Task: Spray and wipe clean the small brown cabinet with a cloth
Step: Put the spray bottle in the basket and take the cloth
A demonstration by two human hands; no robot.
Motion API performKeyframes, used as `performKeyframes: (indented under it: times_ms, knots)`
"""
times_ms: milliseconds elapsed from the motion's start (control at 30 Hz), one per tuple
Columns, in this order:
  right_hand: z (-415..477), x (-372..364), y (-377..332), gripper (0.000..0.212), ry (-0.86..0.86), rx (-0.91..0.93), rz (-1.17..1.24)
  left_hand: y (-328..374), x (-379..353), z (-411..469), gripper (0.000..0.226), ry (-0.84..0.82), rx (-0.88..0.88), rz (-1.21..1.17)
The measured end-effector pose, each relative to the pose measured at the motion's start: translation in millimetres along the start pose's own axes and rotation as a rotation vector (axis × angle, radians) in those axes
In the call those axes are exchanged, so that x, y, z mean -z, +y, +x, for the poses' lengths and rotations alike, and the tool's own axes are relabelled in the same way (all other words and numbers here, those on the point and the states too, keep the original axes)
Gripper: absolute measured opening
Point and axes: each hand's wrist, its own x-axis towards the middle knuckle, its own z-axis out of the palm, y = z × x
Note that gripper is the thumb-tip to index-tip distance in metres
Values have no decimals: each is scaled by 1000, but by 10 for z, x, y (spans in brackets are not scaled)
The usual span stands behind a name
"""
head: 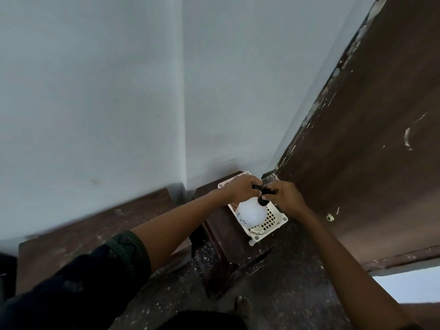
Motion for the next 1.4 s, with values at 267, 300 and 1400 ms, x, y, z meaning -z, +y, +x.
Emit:
performKeyframes:
  times_ms: [267,300,1400]
  knots:
    - [666,22,914,14,-163,69,-41,-49,-640,813,21,44,245,44]
    - [754,37,1024,15,-197,86,-48,-65,-728,915,23,41,273,14]
    - [1506,-73,1027,26,-716,262,-174,-293,-1062,792,21,269,552,-197]
